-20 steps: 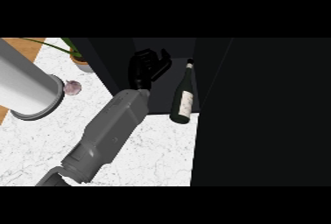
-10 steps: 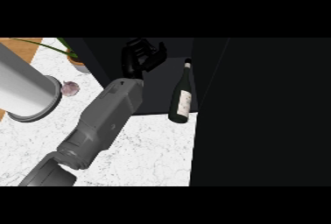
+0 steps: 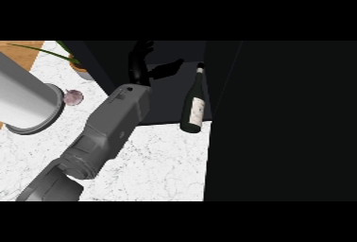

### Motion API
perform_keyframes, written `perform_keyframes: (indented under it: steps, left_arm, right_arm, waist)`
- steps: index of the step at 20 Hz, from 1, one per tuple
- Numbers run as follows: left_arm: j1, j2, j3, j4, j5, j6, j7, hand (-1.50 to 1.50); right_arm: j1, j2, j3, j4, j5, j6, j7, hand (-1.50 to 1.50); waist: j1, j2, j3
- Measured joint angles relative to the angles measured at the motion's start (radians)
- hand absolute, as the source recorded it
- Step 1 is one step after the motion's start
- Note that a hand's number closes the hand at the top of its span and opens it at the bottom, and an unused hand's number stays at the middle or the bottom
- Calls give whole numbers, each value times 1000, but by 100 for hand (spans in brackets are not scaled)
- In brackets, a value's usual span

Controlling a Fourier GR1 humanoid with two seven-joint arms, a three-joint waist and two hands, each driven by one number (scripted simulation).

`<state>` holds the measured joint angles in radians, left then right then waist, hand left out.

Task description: Pick up the wine, place it into the cabinet and close the cabinet

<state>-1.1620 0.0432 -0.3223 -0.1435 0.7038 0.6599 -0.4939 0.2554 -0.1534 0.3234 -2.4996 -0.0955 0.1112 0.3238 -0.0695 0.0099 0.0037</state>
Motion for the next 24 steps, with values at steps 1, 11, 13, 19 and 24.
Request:
perform_keyframes:
  steps: [1,11,13,19,24]
  left_arm:
    - [-5,-2,0,10,-4,4,5,-150]
    - [-19,-4,14,44,-32,11,-24,-150]
    - [-19,-4,18,41,-36,-11,-36,-150]
    - [-11,-5,25,11,-50,-103,-91,-150]
    - [14,-19,47,-42,-45,-169,-142,-150]
  right_arm:
    - [2,2,3,0,1,-1,1,-150]
    - [-21,14,11,1,5,-3,17,-150]
    - [-11,16,17,3,6,1,6,-150]
    - [19,13,29,-1,10,8,-8,-150]
    - [24,15,29,-6,10,-4,7,-150]
  waist:
    - [0,0,0]
    - [-3,4,0]
    - [-2,5,0]
    - [6,6,-2]
    - [25,-1,-3]
